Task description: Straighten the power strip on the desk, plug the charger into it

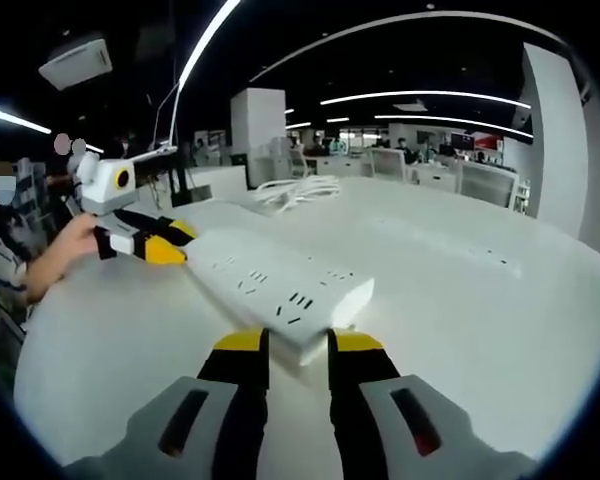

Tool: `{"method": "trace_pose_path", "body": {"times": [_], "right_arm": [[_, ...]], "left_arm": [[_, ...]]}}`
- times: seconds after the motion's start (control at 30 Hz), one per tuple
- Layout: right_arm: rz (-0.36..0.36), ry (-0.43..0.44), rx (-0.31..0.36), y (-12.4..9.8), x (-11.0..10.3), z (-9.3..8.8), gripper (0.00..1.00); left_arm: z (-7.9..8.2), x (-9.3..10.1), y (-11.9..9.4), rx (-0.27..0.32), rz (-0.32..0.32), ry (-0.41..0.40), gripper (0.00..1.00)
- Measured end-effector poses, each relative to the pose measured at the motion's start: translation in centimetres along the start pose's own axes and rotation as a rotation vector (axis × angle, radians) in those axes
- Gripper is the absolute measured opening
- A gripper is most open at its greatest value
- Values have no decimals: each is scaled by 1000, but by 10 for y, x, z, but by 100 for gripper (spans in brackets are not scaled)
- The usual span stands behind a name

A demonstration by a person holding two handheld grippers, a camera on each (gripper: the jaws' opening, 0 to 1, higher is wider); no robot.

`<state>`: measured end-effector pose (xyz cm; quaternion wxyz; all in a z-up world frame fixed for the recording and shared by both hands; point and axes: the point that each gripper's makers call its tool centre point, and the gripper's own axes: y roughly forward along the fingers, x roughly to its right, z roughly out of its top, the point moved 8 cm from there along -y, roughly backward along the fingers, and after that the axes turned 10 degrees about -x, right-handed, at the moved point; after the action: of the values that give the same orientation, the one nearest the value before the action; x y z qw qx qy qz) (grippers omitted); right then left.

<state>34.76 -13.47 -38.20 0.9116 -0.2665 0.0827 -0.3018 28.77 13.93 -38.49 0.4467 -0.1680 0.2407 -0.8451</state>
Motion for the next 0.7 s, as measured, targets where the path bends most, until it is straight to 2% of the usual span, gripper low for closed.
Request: {"method": "trace_pose_path", "body": {"times": [0.7], "right_arm": [[6, 21, 2, -8, -11, -6, 22]], "left_arm": [[-6, 4, -7, 7, -13, -13, 23]]}}
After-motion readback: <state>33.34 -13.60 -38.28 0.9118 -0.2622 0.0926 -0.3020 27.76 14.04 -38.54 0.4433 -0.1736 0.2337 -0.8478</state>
